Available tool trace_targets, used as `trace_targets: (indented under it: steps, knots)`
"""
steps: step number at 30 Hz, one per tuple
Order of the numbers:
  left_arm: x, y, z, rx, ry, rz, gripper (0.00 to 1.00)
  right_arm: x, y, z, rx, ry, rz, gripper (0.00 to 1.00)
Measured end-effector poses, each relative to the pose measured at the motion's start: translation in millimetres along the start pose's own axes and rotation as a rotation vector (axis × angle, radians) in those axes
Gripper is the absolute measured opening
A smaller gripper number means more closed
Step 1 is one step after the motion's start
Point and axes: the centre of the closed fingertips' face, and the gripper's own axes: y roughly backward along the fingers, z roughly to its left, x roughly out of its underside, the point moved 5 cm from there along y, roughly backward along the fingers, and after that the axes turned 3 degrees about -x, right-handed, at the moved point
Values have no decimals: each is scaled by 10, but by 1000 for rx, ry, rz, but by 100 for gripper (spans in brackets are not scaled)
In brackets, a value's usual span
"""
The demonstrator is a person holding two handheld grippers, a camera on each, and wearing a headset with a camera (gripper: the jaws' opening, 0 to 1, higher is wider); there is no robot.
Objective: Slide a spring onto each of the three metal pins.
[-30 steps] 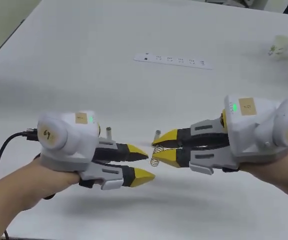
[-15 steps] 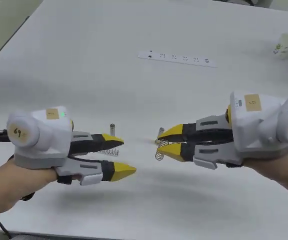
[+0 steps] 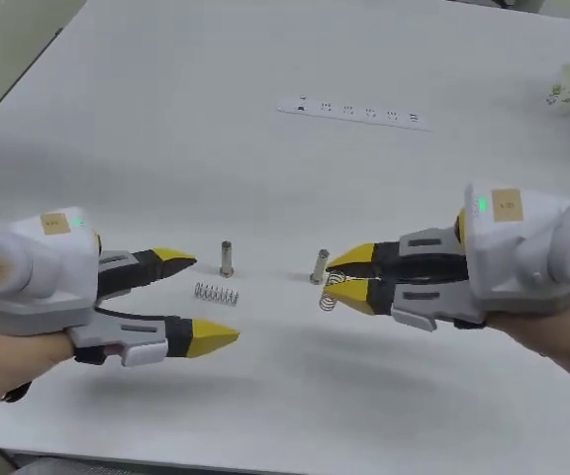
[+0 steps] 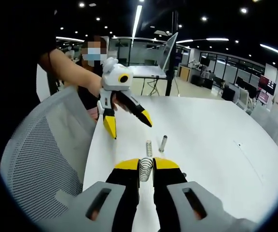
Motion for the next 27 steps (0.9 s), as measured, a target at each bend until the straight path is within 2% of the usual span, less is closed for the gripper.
trace_targets:
  steps: [6,15,20,27]
  knots:
    - [-17,47,46,-23,29,-29,77,16,5,-22,12,8,8,7]
    - [12,40,103,-58,43,-24,97,56,-13,-66,26,12,21,7]
    - [28,51,109,-65,45,-21,98,92,-13,-158,54,-3,22,7]
    - [22,80,129,-72,49,-24,98,88,-22,-361,117,-9,24,7]
